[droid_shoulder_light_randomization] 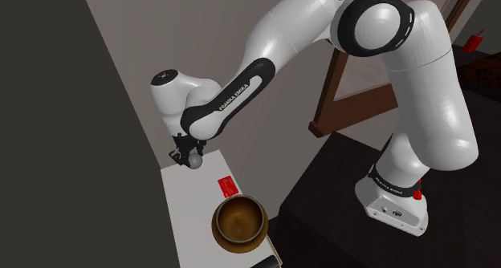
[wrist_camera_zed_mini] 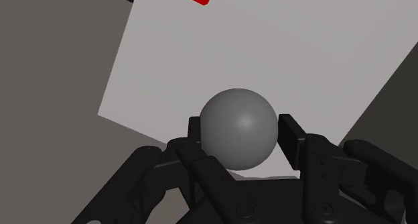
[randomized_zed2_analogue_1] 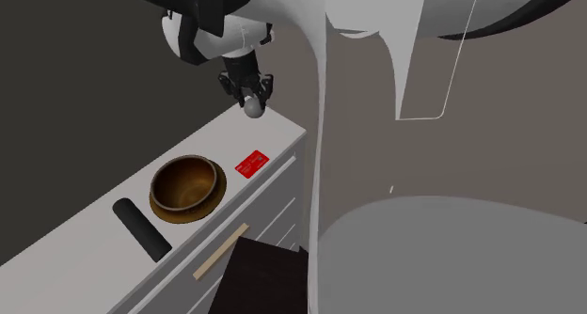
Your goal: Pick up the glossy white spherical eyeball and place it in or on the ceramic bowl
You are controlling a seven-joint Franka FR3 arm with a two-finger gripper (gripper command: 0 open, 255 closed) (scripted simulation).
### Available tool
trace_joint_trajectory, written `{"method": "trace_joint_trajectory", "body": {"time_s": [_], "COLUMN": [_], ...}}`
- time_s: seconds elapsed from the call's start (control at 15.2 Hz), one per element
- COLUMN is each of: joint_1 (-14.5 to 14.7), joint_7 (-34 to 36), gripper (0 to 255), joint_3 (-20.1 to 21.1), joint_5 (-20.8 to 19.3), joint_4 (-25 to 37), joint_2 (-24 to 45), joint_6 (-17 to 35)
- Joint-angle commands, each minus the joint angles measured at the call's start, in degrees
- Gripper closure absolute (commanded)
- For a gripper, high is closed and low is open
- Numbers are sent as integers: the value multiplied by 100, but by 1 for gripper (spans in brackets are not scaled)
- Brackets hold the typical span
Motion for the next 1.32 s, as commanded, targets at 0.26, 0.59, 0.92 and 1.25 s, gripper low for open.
{"method": "trace_joint_trajectory", "body": {"time_s": [0.26, 0.59, 0.92, 1.25], "joint_1": [-53, -90, -121, -143], "joint_7": [-91, -169, -245, -317], "gripper": [255, 255, 255, 255], "joint_3": [90, 153, 208, 255], "joint_5": [127, 229, 325, 414], "joint_4": [32, 100, 202, 339], "joint_2": [-295, -510, -704, -877], "joint_6": [-316, -587, -870, -1166]}}
